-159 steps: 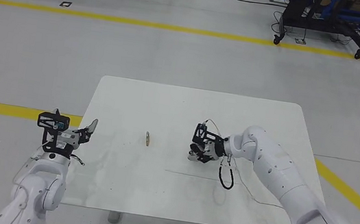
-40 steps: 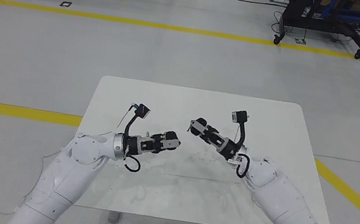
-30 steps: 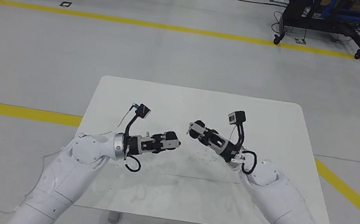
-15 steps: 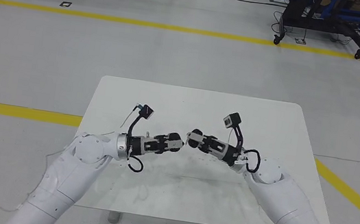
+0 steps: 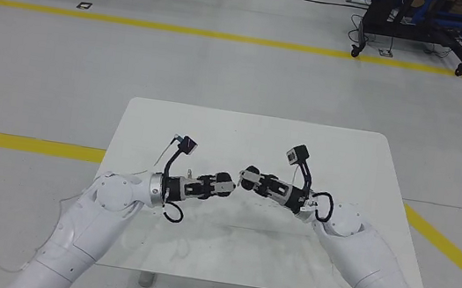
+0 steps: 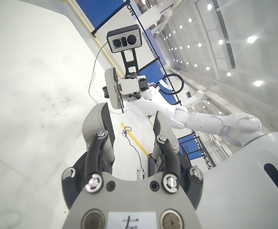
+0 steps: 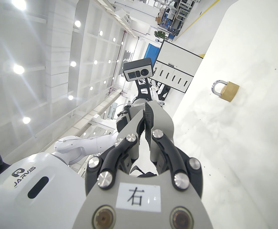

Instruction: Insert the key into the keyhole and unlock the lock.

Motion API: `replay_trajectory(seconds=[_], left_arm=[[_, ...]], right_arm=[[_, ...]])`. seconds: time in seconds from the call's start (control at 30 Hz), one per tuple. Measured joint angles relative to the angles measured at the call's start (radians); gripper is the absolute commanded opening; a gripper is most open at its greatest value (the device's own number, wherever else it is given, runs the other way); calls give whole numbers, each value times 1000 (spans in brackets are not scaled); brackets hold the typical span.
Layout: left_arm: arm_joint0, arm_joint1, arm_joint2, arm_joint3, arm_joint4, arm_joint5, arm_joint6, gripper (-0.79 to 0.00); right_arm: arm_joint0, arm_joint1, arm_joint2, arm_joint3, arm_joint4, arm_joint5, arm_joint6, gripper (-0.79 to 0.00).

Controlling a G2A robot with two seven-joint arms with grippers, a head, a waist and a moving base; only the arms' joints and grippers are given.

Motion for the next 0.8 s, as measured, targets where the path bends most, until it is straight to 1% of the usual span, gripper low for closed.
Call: replay_trajectory(seconds=[0.3,0.43,0.57,0.63,0.7,0.8], left_arm=[[-11,-4,24,7,14,7,8,-480],[-16,-4,27,9,16,11,10,-573],[-18,-3,28,9,18,16,12,-686],[-19,-3,29,8,21,19,13,-714],[-19,-3,29,7,24,20,15,-773],[-18,-3,32,3,27,21,17,-785]], right_arm=[[-31,-2,16,-47,-44,27,-22,-785],[-39,-2,26,-54,-48,27,-19,-785],[-44,-4,34,-58,-53,28,-15,-785],[-46,-5,37,-60,-56,29,-13,-785],[-48,-6,40,-60,-59,29,-12,-785],[-51,-7,44,-61,-62,30,-11,-785]])
